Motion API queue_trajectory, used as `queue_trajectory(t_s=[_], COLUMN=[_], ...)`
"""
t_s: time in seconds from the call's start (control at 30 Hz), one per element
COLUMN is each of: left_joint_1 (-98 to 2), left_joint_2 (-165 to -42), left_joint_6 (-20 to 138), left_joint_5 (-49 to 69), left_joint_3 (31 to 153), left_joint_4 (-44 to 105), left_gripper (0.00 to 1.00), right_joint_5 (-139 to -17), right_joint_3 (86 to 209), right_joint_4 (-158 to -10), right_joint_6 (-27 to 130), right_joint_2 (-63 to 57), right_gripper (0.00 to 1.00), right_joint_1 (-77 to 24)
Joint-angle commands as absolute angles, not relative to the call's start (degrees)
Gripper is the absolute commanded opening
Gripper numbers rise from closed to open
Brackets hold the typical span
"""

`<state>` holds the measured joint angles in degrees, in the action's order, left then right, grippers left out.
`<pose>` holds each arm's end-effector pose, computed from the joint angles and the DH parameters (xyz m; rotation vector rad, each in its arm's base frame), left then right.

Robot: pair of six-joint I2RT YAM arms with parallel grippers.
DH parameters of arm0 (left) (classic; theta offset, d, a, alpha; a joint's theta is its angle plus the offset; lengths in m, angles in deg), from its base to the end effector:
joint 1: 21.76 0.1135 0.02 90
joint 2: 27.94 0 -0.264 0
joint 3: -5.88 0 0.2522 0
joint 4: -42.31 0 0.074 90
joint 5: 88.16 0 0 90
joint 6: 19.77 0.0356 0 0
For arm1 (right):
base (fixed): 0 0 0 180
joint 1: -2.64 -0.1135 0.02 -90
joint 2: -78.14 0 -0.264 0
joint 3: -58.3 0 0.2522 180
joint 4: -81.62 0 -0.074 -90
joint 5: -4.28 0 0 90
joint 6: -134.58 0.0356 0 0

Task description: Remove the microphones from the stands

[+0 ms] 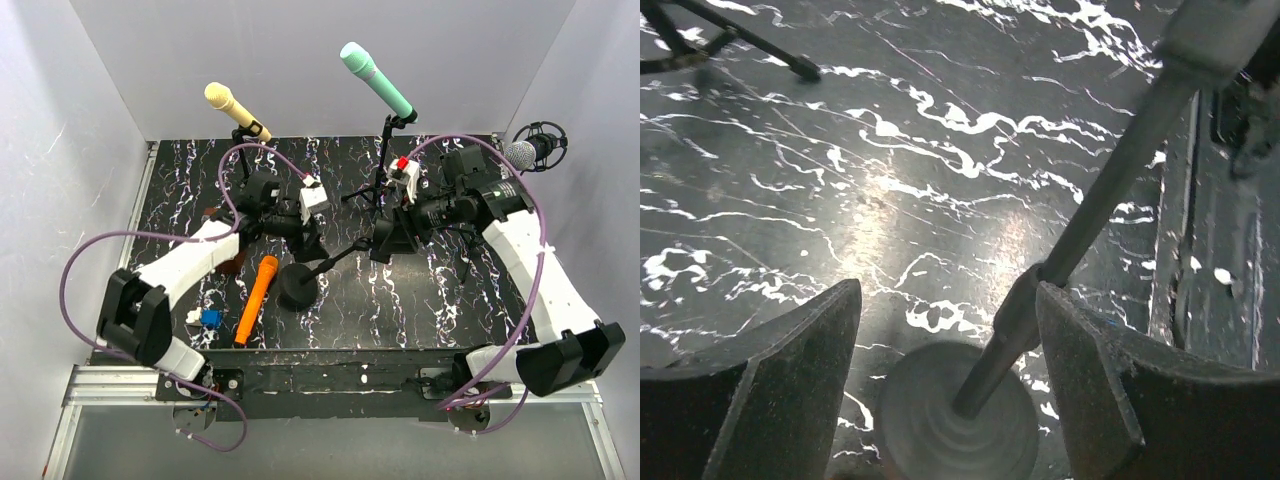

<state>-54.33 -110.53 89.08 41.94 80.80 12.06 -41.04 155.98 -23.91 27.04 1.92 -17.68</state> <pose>0.2538 -0.1893 0.2794 1.2857 1.7814 -0.9099 0.2272 0.1108 0.3828 -1.0663 2.1149 0.9830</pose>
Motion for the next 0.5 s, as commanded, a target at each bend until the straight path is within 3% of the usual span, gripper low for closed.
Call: queue_trajectory(t_s=[0.0, 0.2, 0.33, 0.47], left_joint_1=[-51.9, -53.0, -54.1, -55.2], left_joint_2=[-117.4, -121.3, -119.6, -119.6], left_joint_6=[101.3, 103.6, 97.7, 95.3], left_joint_5=[61.5, 63.8, 61.2, 60.6], left_joint_3=[86.9, 87.9, 82.8, 82.0], left_joint_4=[-3.3, -2.5, 10.0, 12.4], left_gripper=[0.68, 0.63, 0.63, 0.49], right_joint_5=[-40.3, -39.6, -39.5, -39.8], right_joint_3=[155.3, 156.2, 155.4, 154.9], right_joint_4=[-29.4, -29.4, -30.7, -31.0], right_joint_6=[19.8, 21.7, 23.5, 24.5], right_joint_2=[5.6, 4.2, 4.5, 4.3], right_gripper=[0.01, 0.01, 0.01, 0.01], right_joint_1=[-18.0, -18.1, -18.1, -18.1])
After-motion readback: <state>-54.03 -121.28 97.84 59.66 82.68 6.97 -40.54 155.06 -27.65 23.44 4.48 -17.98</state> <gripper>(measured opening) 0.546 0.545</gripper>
